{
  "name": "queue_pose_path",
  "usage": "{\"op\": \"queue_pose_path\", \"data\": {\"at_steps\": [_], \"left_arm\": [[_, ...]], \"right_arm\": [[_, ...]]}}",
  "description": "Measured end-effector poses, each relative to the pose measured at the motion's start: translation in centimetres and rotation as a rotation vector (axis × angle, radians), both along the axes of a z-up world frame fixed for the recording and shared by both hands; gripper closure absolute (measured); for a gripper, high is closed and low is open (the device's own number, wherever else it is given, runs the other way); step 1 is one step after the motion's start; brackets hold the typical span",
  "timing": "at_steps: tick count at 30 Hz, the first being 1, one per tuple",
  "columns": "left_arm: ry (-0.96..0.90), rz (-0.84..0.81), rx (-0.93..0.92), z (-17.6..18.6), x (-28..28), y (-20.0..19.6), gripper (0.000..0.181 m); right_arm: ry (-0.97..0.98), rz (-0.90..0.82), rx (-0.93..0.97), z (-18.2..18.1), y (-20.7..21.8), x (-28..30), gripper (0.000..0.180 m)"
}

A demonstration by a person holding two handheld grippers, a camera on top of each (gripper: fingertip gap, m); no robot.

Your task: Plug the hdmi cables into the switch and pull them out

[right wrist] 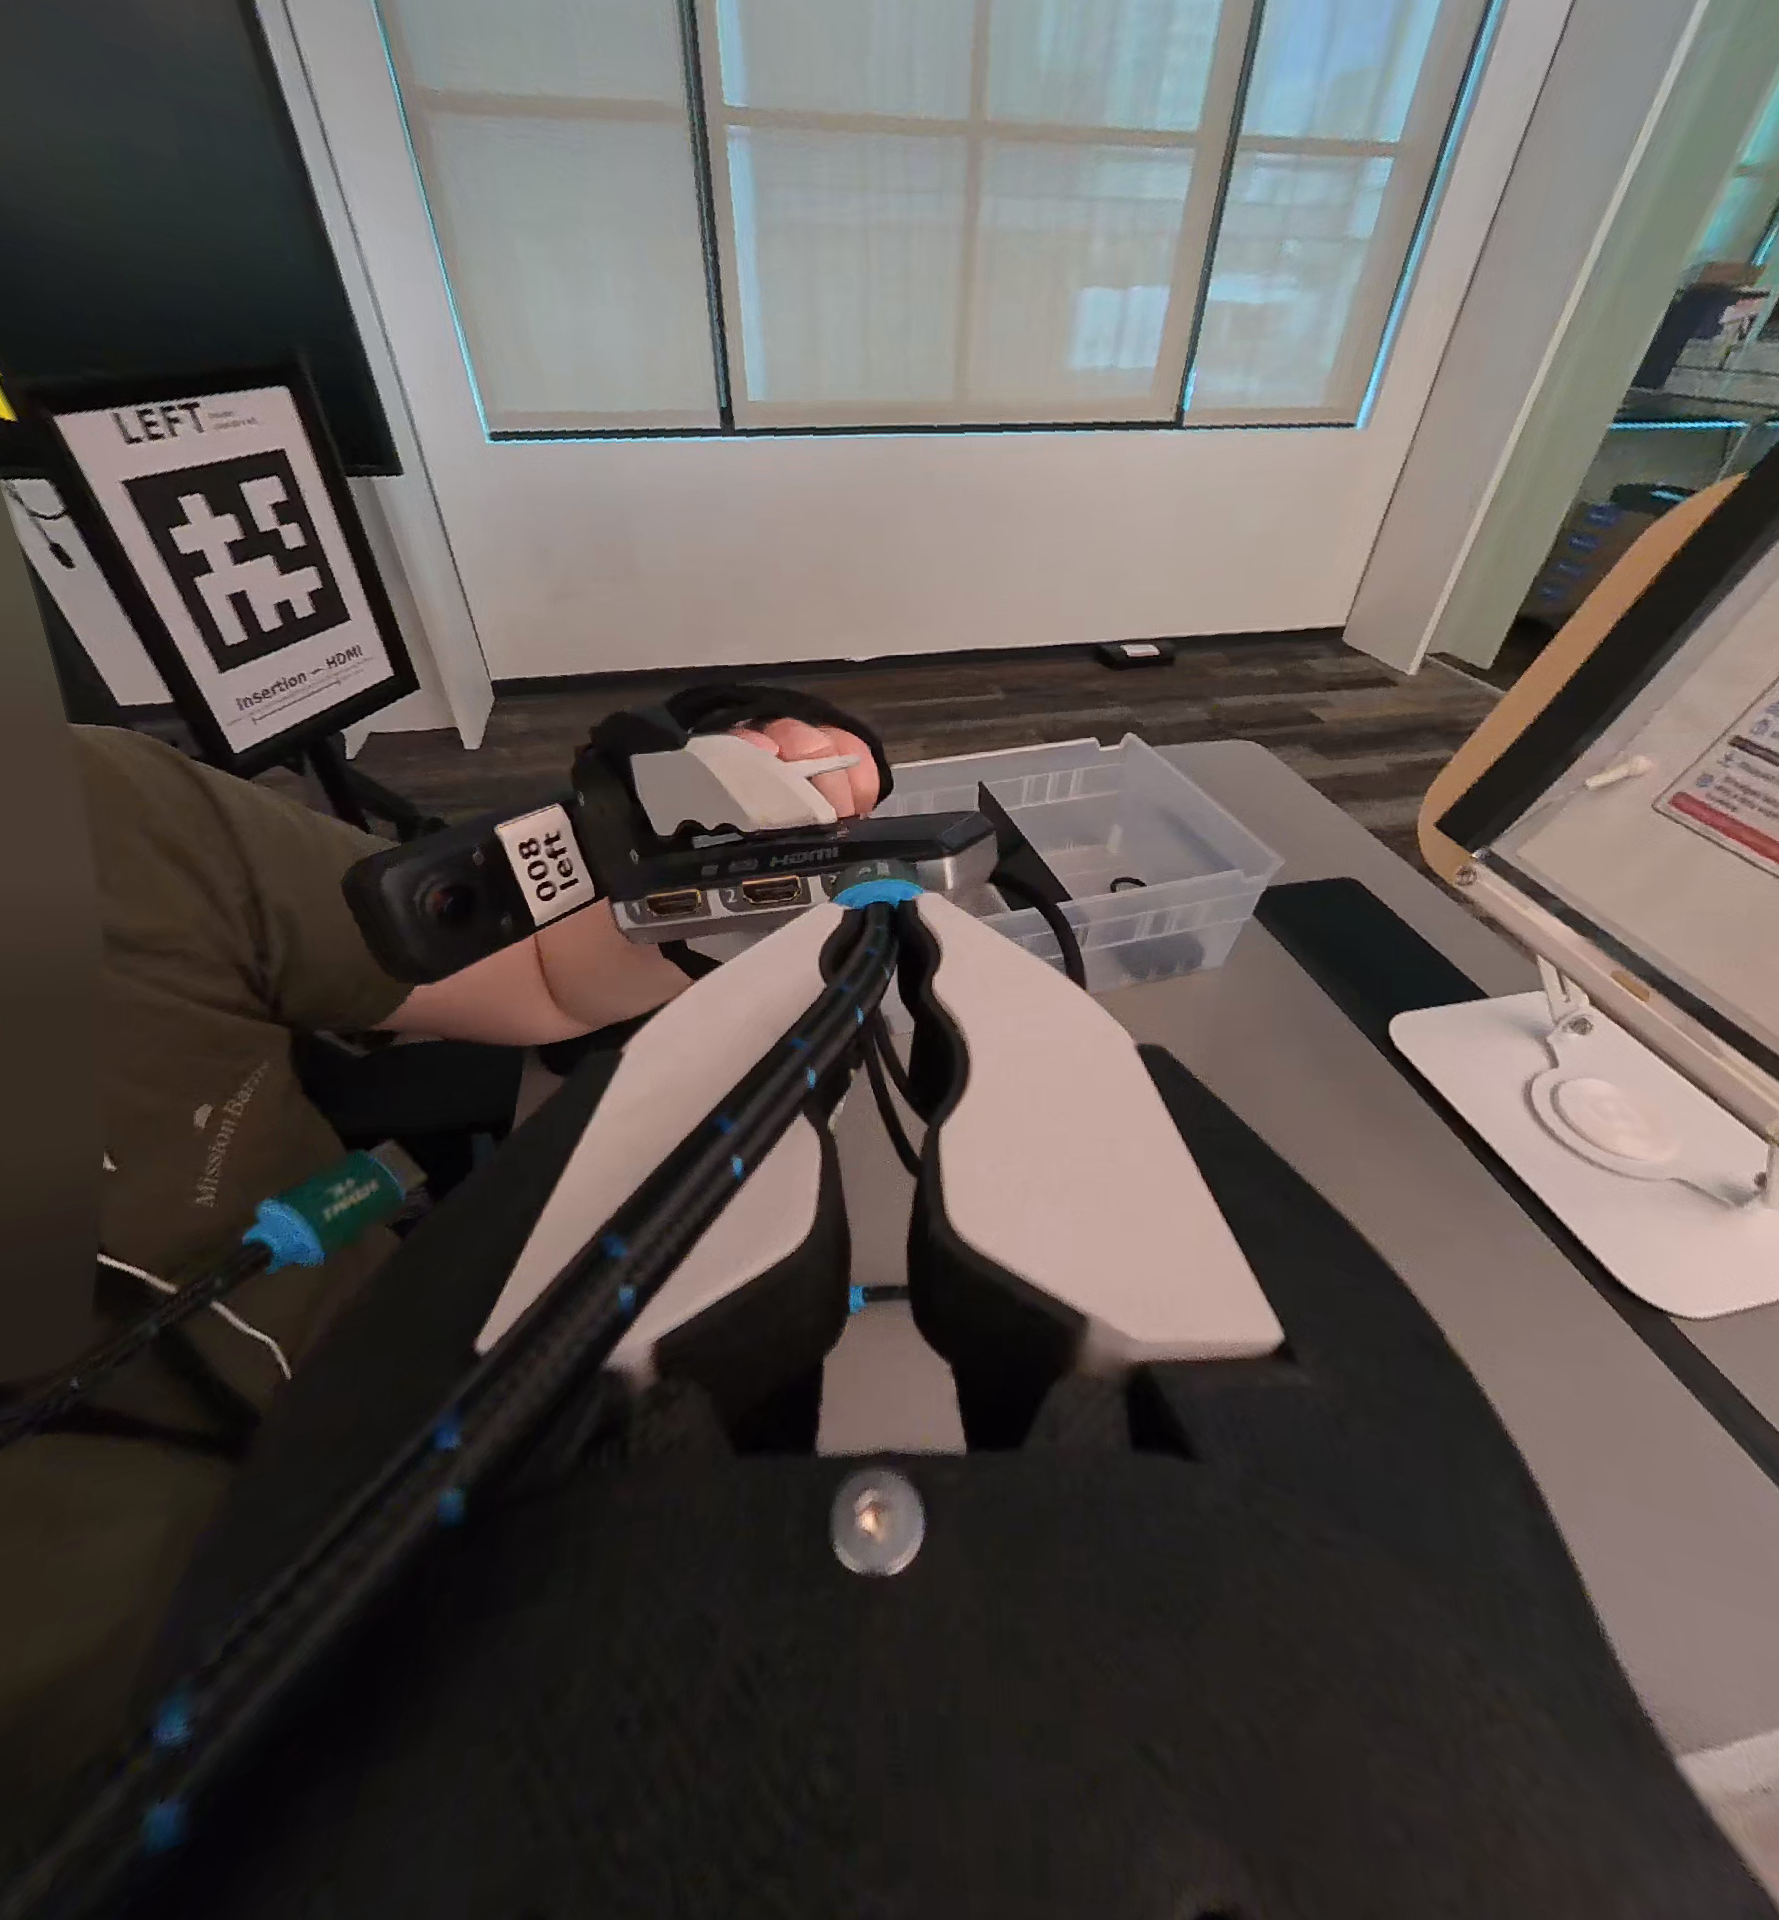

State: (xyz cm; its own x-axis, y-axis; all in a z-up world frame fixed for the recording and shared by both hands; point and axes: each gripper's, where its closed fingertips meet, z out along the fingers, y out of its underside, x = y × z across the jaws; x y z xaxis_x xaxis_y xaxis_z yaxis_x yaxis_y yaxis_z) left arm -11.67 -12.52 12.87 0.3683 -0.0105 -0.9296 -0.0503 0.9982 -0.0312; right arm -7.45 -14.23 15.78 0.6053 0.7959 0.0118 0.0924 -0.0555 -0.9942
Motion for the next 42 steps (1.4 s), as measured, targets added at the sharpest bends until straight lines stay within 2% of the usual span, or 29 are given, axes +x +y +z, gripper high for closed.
{"op": "queue_pose_path", "data": {"at_steps": [10, 16, 26, 37, 42], "left_arm": [[0.031, 0.078, -0.041, 0.0, 0.5, 1.0, 0.159], [0.033, 0.101, -0.028, 0.2, 0.5, 1.1, 0.158], [0.033, 0.011, -0.064, 1.1, 0.3, 0.1, 0.159], [0.012, 0.024, -0.109, 1.7, 0.1, 0.6, 0.159], [0.011, 0.04, -0.057, 1.4, 0.2, 0.8, 0.159]], "right_arm": [[-0.091, -0.155, 0.056, 0.2, 0.5, 0.3, 0.173], [-0.109, -0.173, 0.091, 0.5, 0.5, 0.2, 0.173], [-0.036, -0.143, 0.105, 1.5, 0.1, 0.1, 0.173], [0.073, -0.14, 0.089, 2.1, 1.1, 0.1, 0.173], [0.097, -0.13, 0.066, 1.9, 1.4, 0.2, 0.173]]}}
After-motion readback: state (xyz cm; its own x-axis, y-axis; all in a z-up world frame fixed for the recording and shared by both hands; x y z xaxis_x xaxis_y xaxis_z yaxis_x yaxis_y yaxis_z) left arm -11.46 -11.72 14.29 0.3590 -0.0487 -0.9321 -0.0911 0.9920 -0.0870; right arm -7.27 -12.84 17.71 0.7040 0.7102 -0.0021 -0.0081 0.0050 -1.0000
